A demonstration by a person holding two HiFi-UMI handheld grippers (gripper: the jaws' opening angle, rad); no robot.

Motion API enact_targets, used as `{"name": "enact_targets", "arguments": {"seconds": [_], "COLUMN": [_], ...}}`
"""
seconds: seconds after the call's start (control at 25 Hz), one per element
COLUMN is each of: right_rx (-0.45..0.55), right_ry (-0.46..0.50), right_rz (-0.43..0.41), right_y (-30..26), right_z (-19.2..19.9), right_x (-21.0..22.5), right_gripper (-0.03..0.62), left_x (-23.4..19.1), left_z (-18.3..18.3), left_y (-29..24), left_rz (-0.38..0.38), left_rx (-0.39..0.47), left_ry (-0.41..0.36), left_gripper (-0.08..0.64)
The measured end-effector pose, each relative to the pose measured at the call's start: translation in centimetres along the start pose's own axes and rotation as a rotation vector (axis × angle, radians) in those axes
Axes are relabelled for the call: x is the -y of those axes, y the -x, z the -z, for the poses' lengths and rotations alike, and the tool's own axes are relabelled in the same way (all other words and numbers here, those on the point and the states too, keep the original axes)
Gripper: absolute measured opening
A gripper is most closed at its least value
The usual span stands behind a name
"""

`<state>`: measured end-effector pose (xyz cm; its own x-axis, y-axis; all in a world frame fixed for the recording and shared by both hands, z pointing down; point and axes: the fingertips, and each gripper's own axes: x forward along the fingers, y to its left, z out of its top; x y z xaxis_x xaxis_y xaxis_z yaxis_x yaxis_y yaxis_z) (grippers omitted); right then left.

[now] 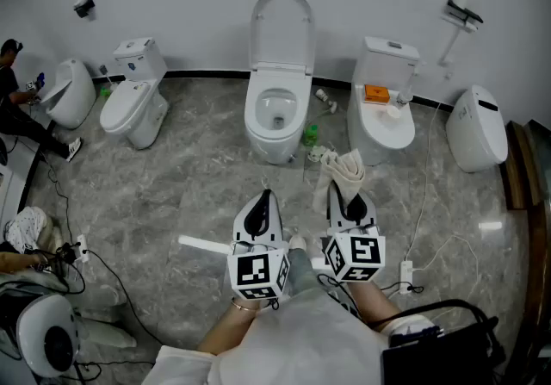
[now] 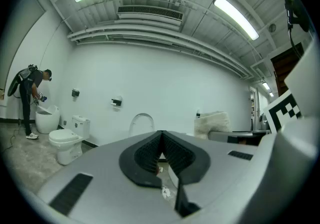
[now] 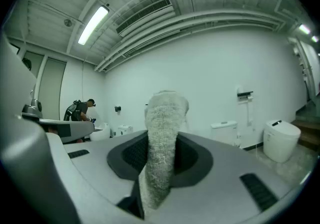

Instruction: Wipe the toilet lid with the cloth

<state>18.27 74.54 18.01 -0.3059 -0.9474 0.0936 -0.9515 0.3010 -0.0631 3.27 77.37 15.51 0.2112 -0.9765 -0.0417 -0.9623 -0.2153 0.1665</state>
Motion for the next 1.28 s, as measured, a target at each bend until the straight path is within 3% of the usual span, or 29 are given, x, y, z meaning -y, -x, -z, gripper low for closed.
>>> {"name": "enact_targets", "arguments": {"seconds": [0.28, 0.84, 1.28], "right_rx": [-0.01, -0.025, -0.082], "right_ry": [-0.033, -0.09, -0.11], "right_rz": [0.013, -0.013, -0.01], "right_y": [-6.9, -25.1, -34.7], "right_z": [0.2, -3.0, -1.4], "right_x": [2.7, 8.8, 9.7], "right_gripper": [0.101, 0.101, 0.101], "left_x": [-1.9, -4.7, -8.1], "left_z": [0.8, -0.1, 0.7], "left_y": [-6.1, -24.9, -35.0], "left_rz": [-0.017, -0.012, 0.011], "left_rx": [-0.015, -0.069, -0.086], "left_ry": [-0.014, -0.037, -0.041], "left_gripper": [0.012, 0.011, 0.012]}}
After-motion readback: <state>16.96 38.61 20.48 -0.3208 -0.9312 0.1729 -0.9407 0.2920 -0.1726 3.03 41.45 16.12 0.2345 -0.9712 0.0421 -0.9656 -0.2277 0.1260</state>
